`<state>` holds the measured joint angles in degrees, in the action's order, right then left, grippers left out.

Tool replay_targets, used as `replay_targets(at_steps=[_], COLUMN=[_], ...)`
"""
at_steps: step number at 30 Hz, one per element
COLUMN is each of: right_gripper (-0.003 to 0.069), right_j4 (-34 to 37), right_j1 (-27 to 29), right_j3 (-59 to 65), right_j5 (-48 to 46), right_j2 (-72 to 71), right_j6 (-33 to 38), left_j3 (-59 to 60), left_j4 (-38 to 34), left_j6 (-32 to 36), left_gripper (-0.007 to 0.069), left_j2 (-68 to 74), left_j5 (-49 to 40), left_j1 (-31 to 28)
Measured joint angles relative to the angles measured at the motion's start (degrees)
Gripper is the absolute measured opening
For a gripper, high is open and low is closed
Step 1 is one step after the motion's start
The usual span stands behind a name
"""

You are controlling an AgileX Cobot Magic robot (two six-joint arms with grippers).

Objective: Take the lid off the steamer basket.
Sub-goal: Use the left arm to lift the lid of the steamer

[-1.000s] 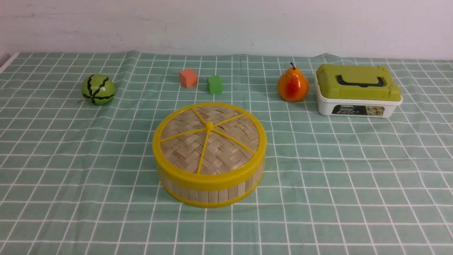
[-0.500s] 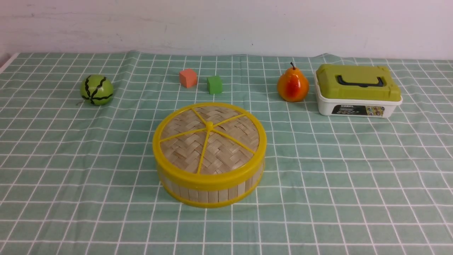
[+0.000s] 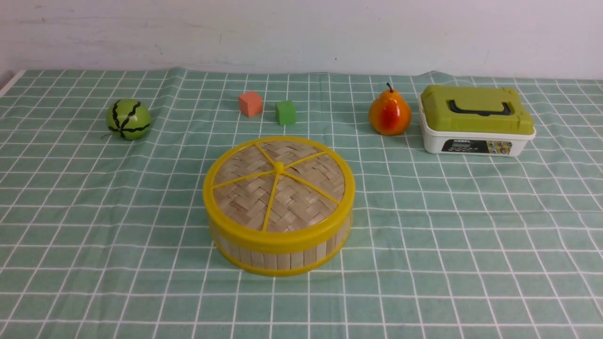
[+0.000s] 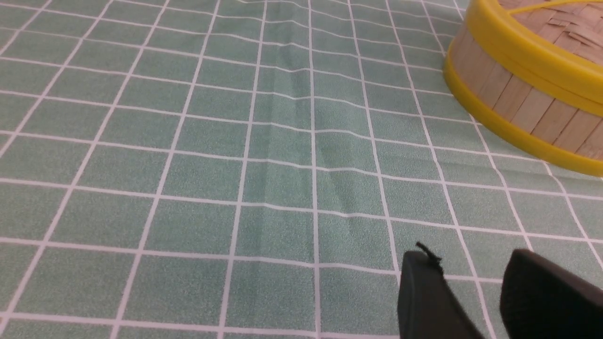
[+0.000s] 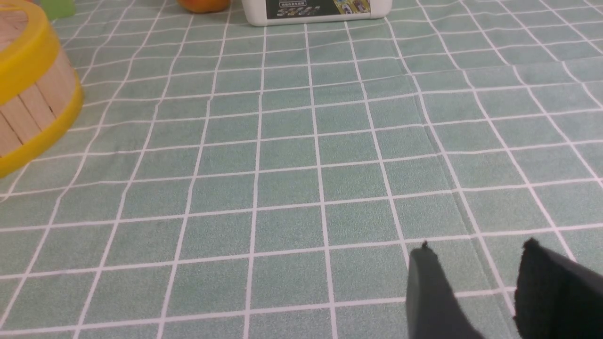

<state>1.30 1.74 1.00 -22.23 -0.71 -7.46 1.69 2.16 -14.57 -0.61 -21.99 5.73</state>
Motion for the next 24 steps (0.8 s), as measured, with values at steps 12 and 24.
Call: replay_targets(at_steps=[12,24], right_gripper=[0.0241,0.0241], right_j4=[0.0,0.0], right_j1=[0.0,0.0], right_j3=[0.0,0.0], right_j5=[0.0,0.0], right_j2=[0.0,0.0], right_j6=[0.0,0.0], left_j3=[0.0,0.06], left_j4=[0.0,-21.87], left_j6=[0.0,-17.45], left_gripper=[0.0238,0.0238], left_j2=[0.0,0.0], left_j5=[0.0,8.58], left_j1=[0.0,0.0])
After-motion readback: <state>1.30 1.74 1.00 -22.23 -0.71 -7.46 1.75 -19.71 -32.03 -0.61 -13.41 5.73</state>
